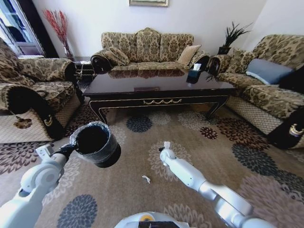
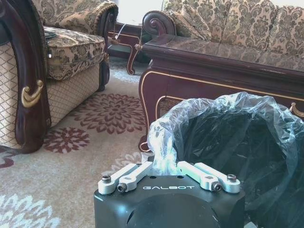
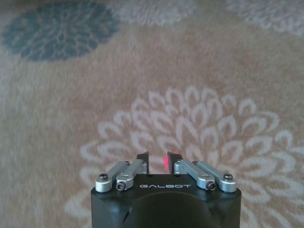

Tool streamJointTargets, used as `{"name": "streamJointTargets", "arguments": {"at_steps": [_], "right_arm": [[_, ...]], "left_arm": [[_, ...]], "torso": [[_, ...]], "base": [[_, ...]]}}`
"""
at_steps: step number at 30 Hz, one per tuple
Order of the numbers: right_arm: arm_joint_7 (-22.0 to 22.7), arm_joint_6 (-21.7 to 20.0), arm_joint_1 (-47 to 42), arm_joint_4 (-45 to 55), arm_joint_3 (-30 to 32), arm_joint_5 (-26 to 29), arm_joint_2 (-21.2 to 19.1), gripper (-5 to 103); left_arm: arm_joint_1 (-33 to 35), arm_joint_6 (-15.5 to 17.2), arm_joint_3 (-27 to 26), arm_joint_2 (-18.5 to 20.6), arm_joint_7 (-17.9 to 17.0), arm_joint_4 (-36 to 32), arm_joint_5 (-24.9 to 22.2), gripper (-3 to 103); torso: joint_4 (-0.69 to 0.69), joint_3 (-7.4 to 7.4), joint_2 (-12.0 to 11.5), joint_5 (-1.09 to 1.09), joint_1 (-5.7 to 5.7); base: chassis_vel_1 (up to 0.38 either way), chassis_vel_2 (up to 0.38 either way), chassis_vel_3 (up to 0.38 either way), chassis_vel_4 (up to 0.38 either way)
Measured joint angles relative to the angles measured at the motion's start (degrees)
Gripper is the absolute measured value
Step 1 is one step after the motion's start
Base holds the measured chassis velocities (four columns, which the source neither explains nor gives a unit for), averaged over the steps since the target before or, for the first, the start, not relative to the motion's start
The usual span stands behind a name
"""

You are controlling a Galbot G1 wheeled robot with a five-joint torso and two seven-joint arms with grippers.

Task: Move to the front of the table and pick up the trash from the floor, then place it into the trash bin.

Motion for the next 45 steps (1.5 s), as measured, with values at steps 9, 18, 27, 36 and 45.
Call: {"name": "streamJointTargets", "arguments": {"at_steps": [9,18,27,36,45], "right_arm": [[-3.61,1.12,-0.14,-7.08,0.85,-0.48,2.66,52],[-7.76,3.26,0.57,-13.62,-0.04,-3.48,4.46,85],[-10.42,3.97,0.06,-18.50,-1.29,-7.94,5.09,83],[-11.57,4.65,-0.67,-16.24,-1.13,-8.95,3.38,56],[-11.11,5.93,-0.88,-8.28,-0.71,-8.41,-0.15,33]], "left_arm": [[-0.13,-0.01,0.41,-0.10,0.02,0.31,0.23,4],[-0.49,-0.01,0.72,0.00,0.03,1.14,0.46,4],[-1.00,-0.03,0.92,0.15,0.09,1.64,0.42,4],[-1.21,-0.05,1.08,0.09,0.13,1.73,0.41,4],[-1.11,-0.10,1.03,0.09,0.16,1.28,0.29,4]], "torso": [[0.01,0.00,0.00,0.00,0.00],[0.00,0.00,0.00,-0.01,0.00],[0.00,0.00,0.00,0.00,0.00],[0.00,0.00,0.00,0.00,0.00],[-0.01,0.00,0.00,0.00,0.00]], "base": [[0.000,0.000,0.000,0.000],[0.000,0.000,0.000,0.000],[0.000,0.000,0.000,0.000],[0.000,0.000,0.000,0.000],[0.000,0.000,0.000,0.000]]}}
